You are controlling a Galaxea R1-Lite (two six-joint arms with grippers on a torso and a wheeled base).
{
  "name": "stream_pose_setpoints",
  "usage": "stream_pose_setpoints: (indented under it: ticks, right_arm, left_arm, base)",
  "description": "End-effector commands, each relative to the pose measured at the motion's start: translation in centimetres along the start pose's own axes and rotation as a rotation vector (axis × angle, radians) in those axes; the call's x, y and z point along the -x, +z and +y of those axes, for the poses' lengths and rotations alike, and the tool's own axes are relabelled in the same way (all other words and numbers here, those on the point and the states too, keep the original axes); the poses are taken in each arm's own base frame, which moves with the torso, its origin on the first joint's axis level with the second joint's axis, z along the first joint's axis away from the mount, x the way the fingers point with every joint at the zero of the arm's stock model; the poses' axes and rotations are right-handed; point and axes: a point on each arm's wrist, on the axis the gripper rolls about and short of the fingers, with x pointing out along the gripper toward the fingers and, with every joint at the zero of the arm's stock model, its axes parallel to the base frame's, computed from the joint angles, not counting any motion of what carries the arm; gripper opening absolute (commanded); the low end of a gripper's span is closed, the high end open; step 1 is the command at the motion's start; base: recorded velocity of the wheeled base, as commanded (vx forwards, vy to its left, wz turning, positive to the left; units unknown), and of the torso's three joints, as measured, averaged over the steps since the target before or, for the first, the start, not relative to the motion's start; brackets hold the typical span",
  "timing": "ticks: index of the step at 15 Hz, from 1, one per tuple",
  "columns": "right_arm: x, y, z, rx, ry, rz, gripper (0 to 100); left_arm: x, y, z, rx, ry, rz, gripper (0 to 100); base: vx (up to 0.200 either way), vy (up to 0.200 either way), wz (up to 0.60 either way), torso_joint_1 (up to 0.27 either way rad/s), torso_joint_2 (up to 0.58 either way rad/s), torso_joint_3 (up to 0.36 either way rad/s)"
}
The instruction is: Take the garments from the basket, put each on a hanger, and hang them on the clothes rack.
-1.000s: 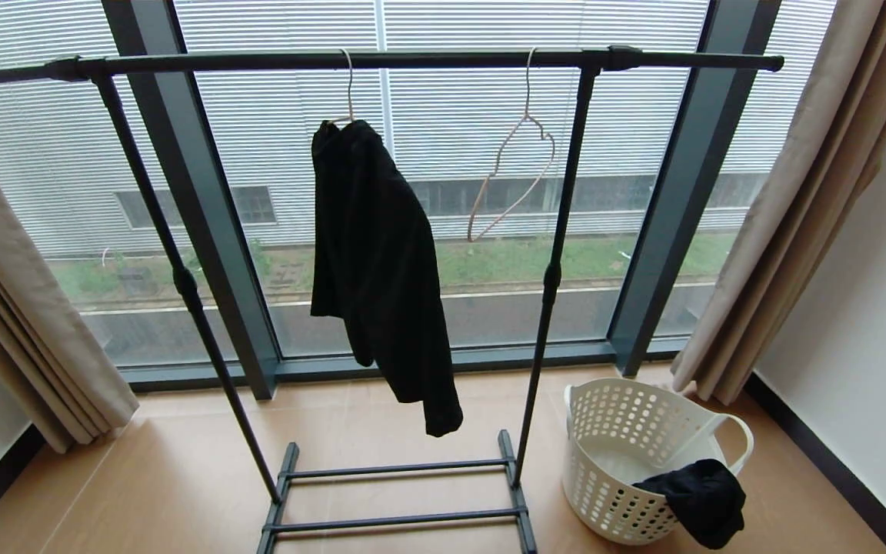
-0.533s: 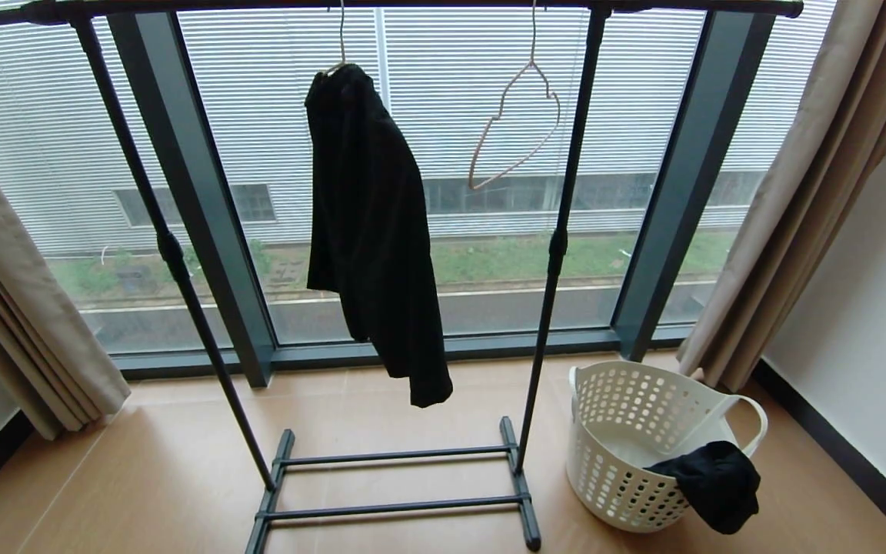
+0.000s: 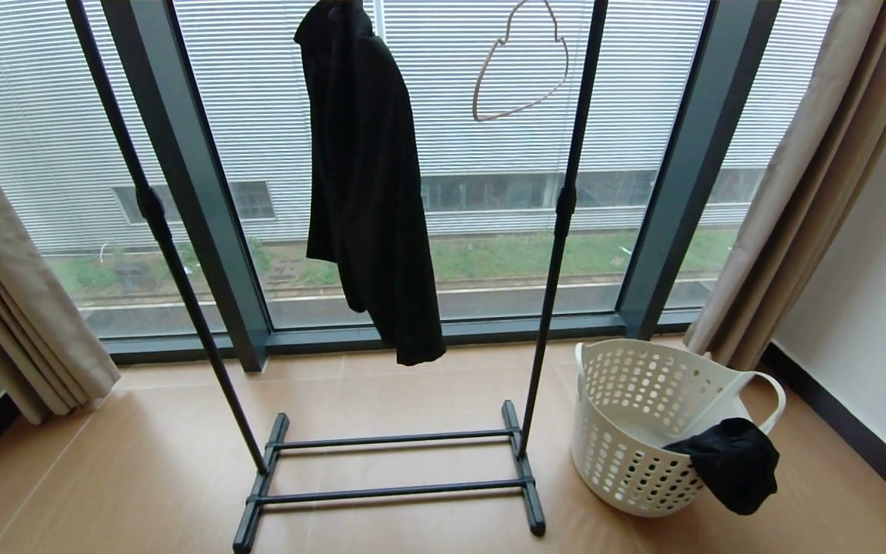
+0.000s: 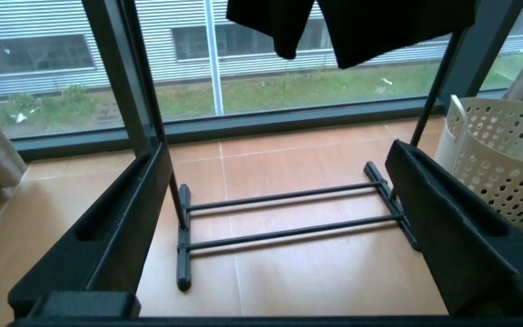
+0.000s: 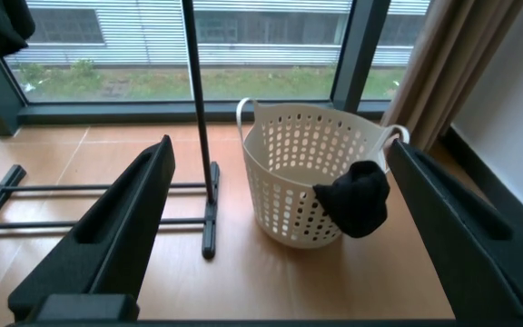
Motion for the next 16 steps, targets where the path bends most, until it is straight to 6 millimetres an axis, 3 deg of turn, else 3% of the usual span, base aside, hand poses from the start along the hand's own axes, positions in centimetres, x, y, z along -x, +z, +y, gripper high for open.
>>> stream_pose_setpoints:
  ticks: [1, 3, 7, 16]
  right_arm:
    - [-0.01, 0.01, 0.0, -0.001, -0.001, 0.001, 100]
    - [-0.01, 0.01, 0.0, 0.001, -0.001, 0.001, 100]
    - [-0.01, 0.01, 0.0, 0.001, -0.001, 0.001, 100]
    - [-0.01, 0.01, 0.0, -0.001, 0.0, 0.001, 100]
  left_arm:
    - [-0.01, 0.0, 0.0, 0.0, 0.0, 0.001, 100]
    - [-0.01, 0.0, 0.0, 0.0, -0.001, 0.001, 100]
    - [-0.01, 0.0, 0.0, 0.0, 0.0, 0.001, 100]
    - [-0.01, 0.0, 0.0, 0.0, 0.0, 0.001, 100]
  base:
    - [0.0, 0.0, 0.0, -0.036, 0.44, 0.413]
    - [0.0, 0.0, 0.0, -0.01, 0.33, 0.313]
    - [0.0, 0.0, 0.0, 0.0, 0.0, 0.0]
    - [0.0, 0.0, -0.53, -0.002, 0.05, 0.043]
